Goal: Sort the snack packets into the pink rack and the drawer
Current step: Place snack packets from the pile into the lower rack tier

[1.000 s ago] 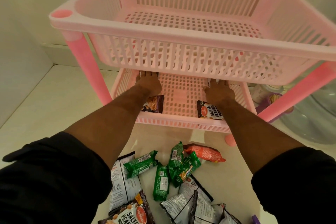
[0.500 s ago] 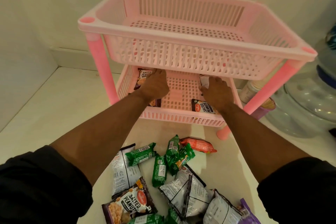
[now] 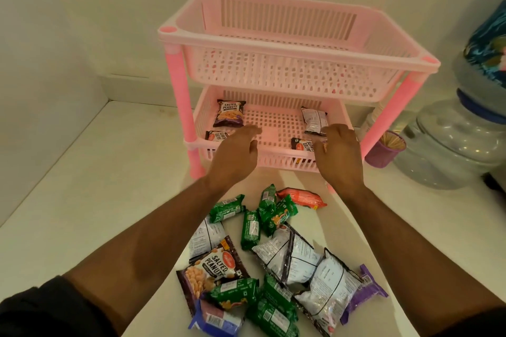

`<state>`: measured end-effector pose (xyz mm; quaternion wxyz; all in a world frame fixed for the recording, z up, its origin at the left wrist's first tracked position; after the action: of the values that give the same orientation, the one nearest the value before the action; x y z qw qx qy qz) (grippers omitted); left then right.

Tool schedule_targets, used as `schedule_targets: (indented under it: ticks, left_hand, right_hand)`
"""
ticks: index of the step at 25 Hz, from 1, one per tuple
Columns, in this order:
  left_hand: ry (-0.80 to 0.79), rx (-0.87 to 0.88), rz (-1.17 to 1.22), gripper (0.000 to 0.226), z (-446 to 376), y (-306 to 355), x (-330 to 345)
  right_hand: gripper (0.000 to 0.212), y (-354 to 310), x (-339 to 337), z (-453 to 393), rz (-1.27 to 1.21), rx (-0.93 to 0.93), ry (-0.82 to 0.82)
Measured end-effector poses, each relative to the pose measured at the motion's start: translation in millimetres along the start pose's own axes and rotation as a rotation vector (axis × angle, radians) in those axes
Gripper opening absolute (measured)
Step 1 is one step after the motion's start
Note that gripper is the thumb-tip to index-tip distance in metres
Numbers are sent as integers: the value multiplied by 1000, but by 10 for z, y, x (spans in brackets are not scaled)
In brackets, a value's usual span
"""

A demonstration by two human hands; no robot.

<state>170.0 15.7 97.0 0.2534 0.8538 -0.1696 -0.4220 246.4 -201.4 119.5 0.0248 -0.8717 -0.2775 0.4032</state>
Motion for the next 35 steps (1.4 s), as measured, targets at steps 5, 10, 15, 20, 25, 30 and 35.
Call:
schedule_targets:
  ticks: [5,10,15,20,25,30,35]
  left_hand:
    - [8,-30,25,32,449,-100,10]
    - [-14,16,48,32,749,-46,60]
    - [-104,57,76,32,1066,123,195]
    - [-351,188,100,40,1498,554,528]
    - [-546,412,158,60,1877,1026,740]
    - [-621,518,99,73,1997,1104,814]
    - [-656,597,-63,68,2043,1094,941]
  right_hand:
    - [26,87,-70,424,22,35,-52]
    - [25,244,-41,894,30,102,-184]
    - [35,404,-116,1314,31,268,-341]
    - [46,404,-501,1654,171,323,-295]
    - [71,495,-679,2129,334,474,-557]
    - [78,370,-836,2561,354,517,-678]
    - [92,262,-755,2791,308,567,-695]
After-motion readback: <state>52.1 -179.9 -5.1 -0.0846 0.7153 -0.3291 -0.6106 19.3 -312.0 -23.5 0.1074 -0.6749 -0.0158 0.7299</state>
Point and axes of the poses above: each hand's wrist, its own z-axis away from the middle knuckle, its own x-axis out of the palm, y = z × x, the point moved 9 cm from there along -z, towards the middle knuckle, and after that the axes turned 14 degrees about y, right-handed, at the moved point
